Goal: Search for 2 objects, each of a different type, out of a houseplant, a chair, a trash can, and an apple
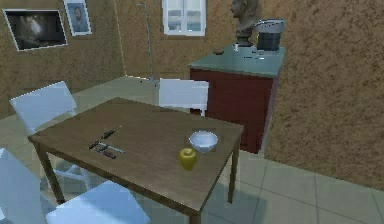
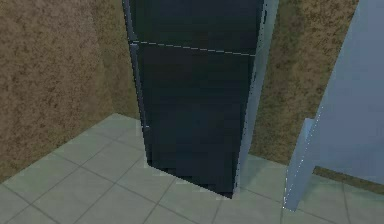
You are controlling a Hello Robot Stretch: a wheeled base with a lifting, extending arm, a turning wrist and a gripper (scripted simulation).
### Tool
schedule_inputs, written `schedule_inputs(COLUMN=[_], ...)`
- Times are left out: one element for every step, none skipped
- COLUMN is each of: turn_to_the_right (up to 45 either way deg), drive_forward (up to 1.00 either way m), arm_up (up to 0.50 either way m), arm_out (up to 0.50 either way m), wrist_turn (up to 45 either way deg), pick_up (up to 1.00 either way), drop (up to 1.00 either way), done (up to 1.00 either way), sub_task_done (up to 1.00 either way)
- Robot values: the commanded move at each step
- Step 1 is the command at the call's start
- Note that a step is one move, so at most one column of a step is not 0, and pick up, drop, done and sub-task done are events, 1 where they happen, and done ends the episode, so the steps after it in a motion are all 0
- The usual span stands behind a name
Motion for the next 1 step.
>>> schedule_inputs(turn_to_the_right=[0.0], drive_forward=[0.00], arm_up=[0.00], arm_out=[0.00], wrist_turn=[0.0], pick_up=[0.00], drop=[0.00], done=[1.00], sub_task_done=[0.00])
